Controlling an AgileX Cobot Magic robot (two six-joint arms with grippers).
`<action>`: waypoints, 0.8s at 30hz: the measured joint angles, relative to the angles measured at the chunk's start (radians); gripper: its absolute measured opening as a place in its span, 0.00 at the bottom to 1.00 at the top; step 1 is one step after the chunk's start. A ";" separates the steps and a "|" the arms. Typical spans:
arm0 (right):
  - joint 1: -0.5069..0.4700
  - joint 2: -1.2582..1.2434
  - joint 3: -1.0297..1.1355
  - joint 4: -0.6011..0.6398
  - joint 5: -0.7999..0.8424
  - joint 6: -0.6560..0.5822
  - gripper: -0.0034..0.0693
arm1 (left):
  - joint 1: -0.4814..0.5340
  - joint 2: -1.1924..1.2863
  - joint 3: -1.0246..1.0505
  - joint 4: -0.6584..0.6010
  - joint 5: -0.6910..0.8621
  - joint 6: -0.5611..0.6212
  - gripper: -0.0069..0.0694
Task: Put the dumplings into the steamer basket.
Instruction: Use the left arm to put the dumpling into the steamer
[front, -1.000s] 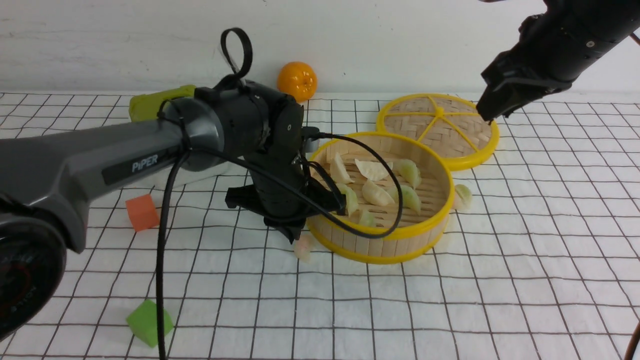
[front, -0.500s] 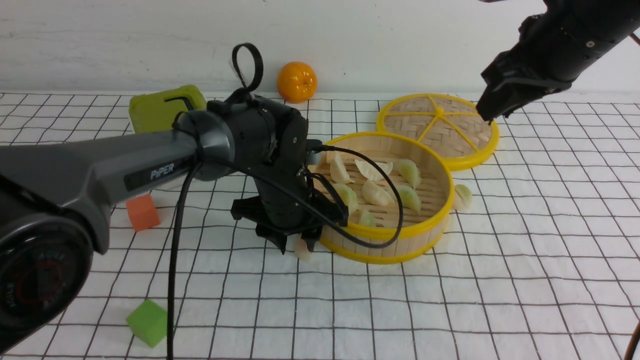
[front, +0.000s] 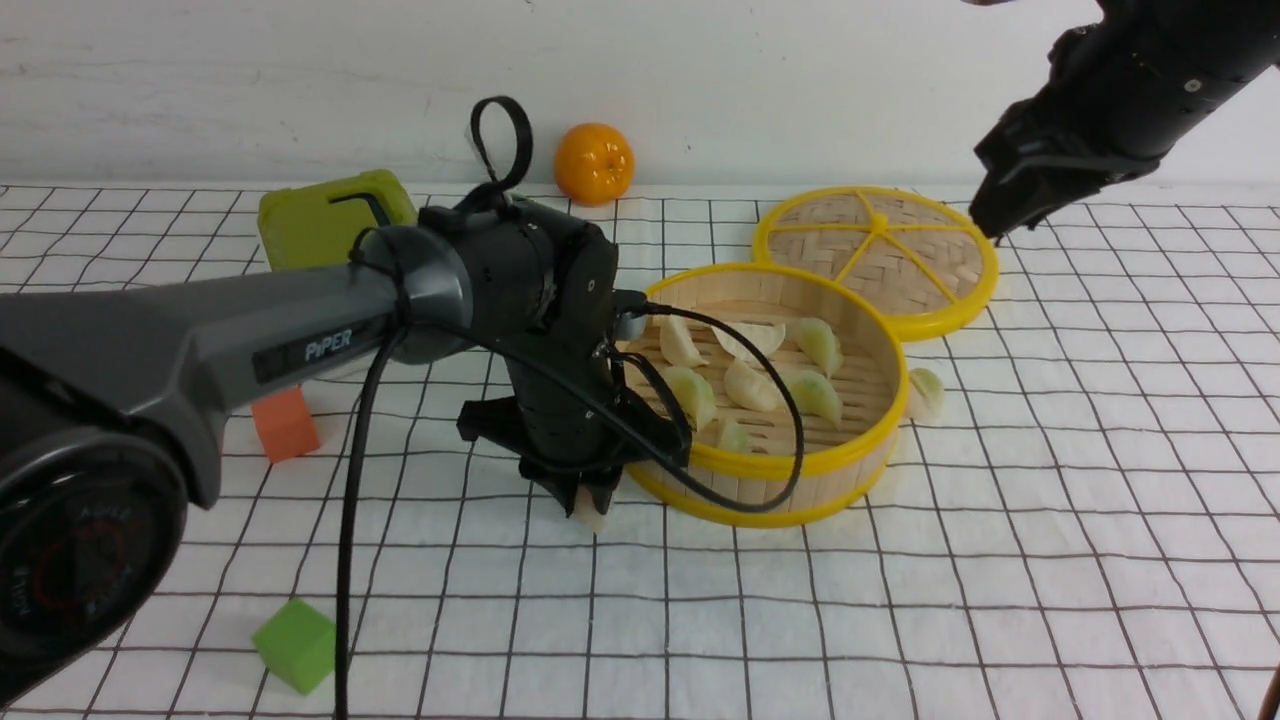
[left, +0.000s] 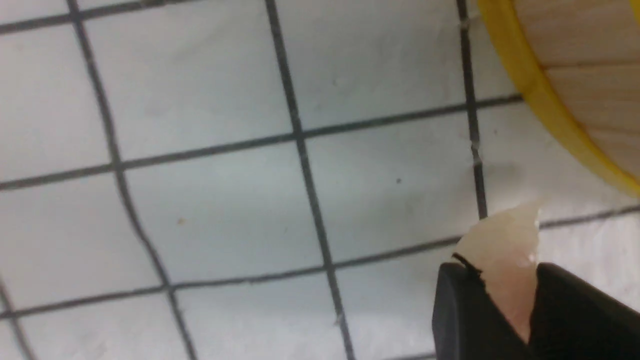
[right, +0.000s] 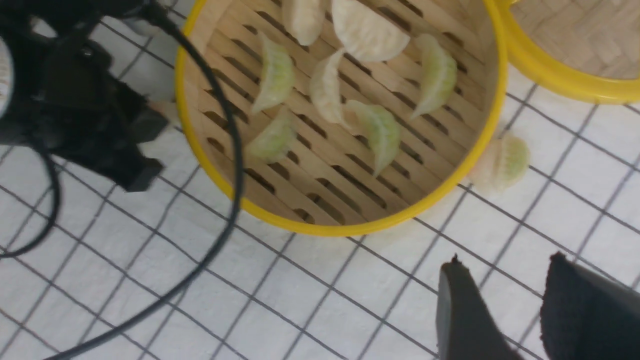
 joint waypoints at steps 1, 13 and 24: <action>-0.003 -0.011 0.000 -0.020 0.001 0.001 0.38 | 0.000 -0.020 -0.010 0.001 0.019 0.011 0.29; -0.078 -0.053 0.000 0.006 0.007 0.023 0.38 | -0.051 0.028 -0.373 -0.183 -0.026 0.009 0.29; -0.078 -0.046 0.000 0.042 0.007 0.004 0.38 | -0.104 0.226 -0.486 -0.151 0.009 -0.017 0.29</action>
